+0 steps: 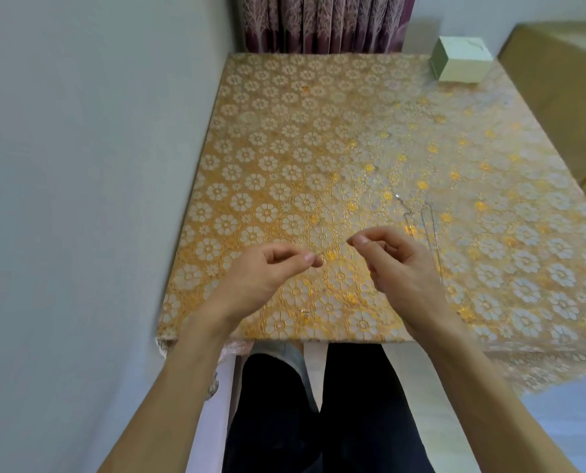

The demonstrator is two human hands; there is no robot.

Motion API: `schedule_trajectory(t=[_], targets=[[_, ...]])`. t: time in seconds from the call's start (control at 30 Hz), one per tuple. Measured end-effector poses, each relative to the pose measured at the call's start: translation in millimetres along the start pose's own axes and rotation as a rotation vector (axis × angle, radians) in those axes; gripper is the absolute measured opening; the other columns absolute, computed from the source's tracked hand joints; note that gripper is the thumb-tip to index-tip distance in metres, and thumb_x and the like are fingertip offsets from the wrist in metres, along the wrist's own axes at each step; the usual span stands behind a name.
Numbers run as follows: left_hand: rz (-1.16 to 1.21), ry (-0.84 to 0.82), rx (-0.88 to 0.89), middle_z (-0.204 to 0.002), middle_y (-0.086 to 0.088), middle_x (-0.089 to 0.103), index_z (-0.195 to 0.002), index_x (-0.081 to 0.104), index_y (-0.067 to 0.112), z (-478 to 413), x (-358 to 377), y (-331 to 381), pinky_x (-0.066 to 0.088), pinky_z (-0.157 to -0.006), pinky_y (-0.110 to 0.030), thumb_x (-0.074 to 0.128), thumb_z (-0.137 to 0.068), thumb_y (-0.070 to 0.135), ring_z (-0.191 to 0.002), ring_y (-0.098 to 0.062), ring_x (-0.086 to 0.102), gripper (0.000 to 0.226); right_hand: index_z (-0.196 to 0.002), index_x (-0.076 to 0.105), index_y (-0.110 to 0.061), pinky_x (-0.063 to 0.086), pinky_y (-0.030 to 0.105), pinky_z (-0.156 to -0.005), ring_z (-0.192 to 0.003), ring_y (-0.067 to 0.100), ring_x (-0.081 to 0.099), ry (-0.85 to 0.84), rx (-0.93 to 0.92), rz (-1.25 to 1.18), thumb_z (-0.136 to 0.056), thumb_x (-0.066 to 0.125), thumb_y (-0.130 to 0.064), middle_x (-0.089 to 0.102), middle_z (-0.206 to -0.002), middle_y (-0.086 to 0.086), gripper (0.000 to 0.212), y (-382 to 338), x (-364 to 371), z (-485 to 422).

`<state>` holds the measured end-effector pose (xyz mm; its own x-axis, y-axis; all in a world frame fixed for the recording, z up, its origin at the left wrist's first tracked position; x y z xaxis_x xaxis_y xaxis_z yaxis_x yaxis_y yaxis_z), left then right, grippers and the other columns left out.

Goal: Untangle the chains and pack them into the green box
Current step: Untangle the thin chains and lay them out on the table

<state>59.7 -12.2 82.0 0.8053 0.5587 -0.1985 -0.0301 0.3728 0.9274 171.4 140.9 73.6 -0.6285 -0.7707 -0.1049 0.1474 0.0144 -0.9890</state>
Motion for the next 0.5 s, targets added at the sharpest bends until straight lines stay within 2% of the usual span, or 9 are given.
schedule_trajectory(t=[0.03,0.07,0.13,0.17,0.23,0.3,0.37,0.43,0.5], targets=[[0.019,0.017,-0.001,-0.063,0.012,0.069,-0.110,0.074,0.009,-6.4,-0.4,-0.7,0.044,-0.086,-0.019,0.061,-0.099,0.022,-0.056,0.015,0.062,0.022,-0.091,0.074,-0.020,0.031,0.021,-0.051,-0.058,0.012,0.038,-0.002,0.001,0.019,-0.096,0.066,-0.026,0.039,-0.066,0.004,0.011,3.1,1.2,-4.2],[0.038,0.029,0.001,-0.063,0.016,0.071,-0.108,0.075,0.011,-13.3,-0.8,-3.2,0.044,-0.088,-0.019,0.063,-0.098,0.022,-0.060,0.014,0.062,0.020,-0.090,0.074,-0.022,0.033,0.020,-0.052,-0.059,0.012,0.040,-0.010,0.003,0.044,-0.096,0.066,-0.026,0.041,-0.067,0.005,0.011,7.8,2.8,-7.6],[0.061,0.047,0.010,-0.076,0.019,0.075,-0.104,0.077,0.014,-25.1,-0.2,-9.8,0.046,-0.091,-0.021,0.066,-0.096,0.020,-0.073,0.012,0.066,0.016,-0.088,0.074,-0.025,0.036,0.022,-0.053,-0.060,0.012,0.044,-0.020,0.019,0.086,-0.095,0.066,-0.027,0.045,-0.066,0.003,0.011,19.8,5.8,-12.6],[0.076,0.059,0.009,-0.075,0.020,0.074,-0.104,0.077,0.014,-30.0,0.3,-13.8,0.048,-0.091,-0.022,0.066,-0.095,0.018,-0.071,0.011,0.066,0.015,-0.086,0.074,-0.027,0.036,0.025,-0.054,-0.060,0.013,0.045,-0.024,0.030,0.095,-0.095,0.067,-0.027,0.048,-0.066,0.002,0.011,26.3,7.1,-14.6],[0.102,0.076,0.011,-0.065,0.021,0.070,-0.103,0.076,0.012,-38.0,1.7,-23.2,0.049,-0.080,-0.014,0.063,-0.096,0.013,-0.059,0.012,0.062,0.014,-0.084,0.073,-0.029,0.037,0.033,-0.055,-0.059,0.015,0.046,-0.034,0.040,0.104,-0.095,0.067,-0.026,0.052,-0.064,-0.001,0.013,37.3,9.3,-17.8],[0.116,0.093,0.005,-0.067,0.019,0.072,-0.102,0.076,0.010,-43.5,3.0,-31.7,0.047,-0.069,-0.007,0.062,-0.097,0.011,-0.061,0.011,0.063,0.014,-0.082,0.073,-0.030,0.042,0.035,-0.058,-0.060,0.018,0.051,-0.031,0.034,0.145,-0.094,0.068,-0.025,0.059,-0.066,0.000,0.014,43.5,9.5,-19.9],[0.134,0.105,-0.004,-0.075,0.015,0.075,-0.104,0.076,0.008,-47.4,3.9,-41.2,0.045,-0.069,-0.005,0.063,-0.096,0.009,-0.067,0.010,0.066,0.016,-0.081,0.073,-0.029,0.044,0.030,-0.060,-0.063,0.018,0.056,-0.030,0.006,0.214,-0.093,0.070,-0.023,0.065,-0.072,0.000,0.014,45.8,8.7,-20.7],[0.149,0.105,-0.015,-0.066,0.018,0.070,-0.108,0.074,0.002,-48.5,5.4,-46.6,0.042,-0.059,-0.001,0.061,-0.096,0.006,-0.052,0.012,0.058,0.018,-0.081,0.073,-0.028,0.044,0.024,-0.058,-0.064,0.014,0.058,-0.041,-0.038,0.273,-0.091,0.071,-0.019,0.067,-0.071,-0.004,0.014,47.5,8.8,-20.2],[0.143,0.102,-0.010,-0.056,0.019,0.065,-0.109,0.073,-0.001,-49.5,7.1,-49.4,0.040,-0.055,0.000,0.059,-0.096,0.003,-0.044,0.012,0.053,0.019,-0.080,0.073,-0.027,0.044,0.019,-0.058,-0.066,0.012,0.060,-0.055,-0.076,0.328,-0.089,0.073,-0.016,0.068,-0.072,-0.006,0.015,50.4,8.8,-19.4]])
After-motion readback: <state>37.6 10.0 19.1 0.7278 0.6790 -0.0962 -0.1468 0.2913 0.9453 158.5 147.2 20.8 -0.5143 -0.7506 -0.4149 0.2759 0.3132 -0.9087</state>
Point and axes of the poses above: each hand's wrist, its own z-axis away from the middle knuckle, its own x-axis out of the palm, y = z × x, the point moved 6 cm from there along -z, towards the middle knuckle
